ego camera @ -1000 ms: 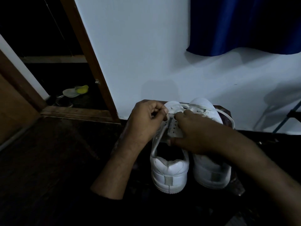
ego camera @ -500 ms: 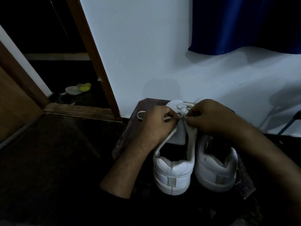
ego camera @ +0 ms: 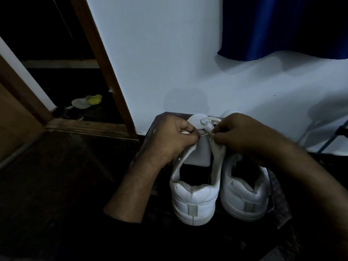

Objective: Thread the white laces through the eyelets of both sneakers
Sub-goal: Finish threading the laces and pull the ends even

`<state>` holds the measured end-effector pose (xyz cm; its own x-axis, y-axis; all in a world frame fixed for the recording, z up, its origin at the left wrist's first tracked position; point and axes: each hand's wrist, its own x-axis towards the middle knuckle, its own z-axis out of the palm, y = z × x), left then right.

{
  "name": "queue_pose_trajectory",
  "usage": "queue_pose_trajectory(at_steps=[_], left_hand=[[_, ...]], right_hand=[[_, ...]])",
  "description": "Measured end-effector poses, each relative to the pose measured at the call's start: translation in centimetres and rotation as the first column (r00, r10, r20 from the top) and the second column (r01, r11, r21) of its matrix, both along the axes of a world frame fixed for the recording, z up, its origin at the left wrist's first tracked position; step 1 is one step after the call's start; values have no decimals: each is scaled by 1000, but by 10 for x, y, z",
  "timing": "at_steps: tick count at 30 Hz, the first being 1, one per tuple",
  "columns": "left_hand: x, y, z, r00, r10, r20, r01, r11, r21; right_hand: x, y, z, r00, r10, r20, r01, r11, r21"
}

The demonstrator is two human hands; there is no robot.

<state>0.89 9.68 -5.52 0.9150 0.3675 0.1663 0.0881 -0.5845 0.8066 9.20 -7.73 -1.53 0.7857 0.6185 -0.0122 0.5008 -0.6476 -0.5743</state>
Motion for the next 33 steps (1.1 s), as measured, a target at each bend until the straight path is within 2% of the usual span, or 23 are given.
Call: queue_pose_trajectory(at_steps=[5,10,19,25,33], left_hand=[[-5,3,3,1000,8,-2,-8,1000,-25],[-1,6,-2,999,-14,38,13,999,34],[6,-9,-3,997,-10,70,7,999,41],[9,-8,-10,995,43,87,-35,994,-100],[5,-8,-7,998,-7,63,12,996,-85]], right_hand=[[-1,0,2,1000,2,-8,-1,1000,19],[-1,0,3,1000,-6,-15,6,1000,18],[3,1,-1,1000,16,-2,-16,1000,8],[6,1,-2,998,32,-45,-33,999,-18],[5,0,-1,999,28,-38,-28,1000,-3]])
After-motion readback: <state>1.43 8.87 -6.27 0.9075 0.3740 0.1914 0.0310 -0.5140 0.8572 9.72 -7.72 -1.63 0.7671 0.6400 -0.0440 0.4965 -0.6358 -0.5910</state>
